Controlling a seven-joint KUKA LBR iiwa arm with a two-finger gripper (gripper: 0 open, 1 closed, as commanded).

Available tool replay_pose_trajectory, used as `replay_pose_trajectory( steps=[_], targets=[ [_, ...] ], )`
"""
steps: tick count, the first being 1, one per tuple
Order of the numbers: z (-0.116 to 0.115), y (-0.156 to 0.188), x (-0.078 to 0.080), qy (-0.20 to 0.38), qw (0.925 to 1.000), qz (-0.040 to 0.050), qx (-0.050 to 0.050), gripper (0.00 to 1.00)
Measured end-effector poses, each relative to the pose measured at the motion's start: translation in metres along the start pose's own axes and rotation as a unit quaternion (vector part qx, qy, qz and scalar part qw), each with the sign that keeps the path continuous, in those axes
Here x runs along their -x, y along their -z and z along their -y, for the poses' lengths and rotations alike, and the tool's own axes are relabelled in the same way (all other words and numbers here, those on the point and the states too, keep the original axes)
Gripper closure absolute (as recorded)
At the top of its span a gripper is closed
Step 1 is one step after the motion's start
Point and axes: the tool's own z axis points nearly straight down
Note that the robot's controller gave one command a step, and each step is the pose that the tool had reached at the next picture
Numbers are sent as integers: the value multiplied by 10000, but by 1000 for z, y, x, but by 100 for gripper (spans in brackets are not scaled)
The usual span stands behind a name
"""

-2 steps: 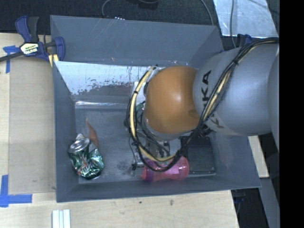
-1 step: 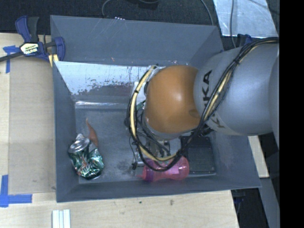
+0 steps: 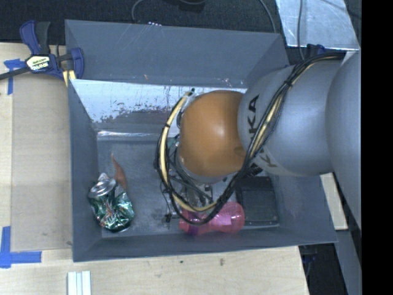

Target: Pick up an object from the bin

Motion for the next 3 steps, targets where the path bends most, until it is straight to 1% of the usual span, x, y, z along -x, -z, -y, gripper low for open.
replay_pose_trajectory(
  steps=[1,2,3],
  targets=[
    [26,23,-3,-167,9998,-72,-3,0],
    [48,64,8,-31,10000,11,0,0],
    [75,52,-1,1208,9927,-28,8,0]
  ],
)
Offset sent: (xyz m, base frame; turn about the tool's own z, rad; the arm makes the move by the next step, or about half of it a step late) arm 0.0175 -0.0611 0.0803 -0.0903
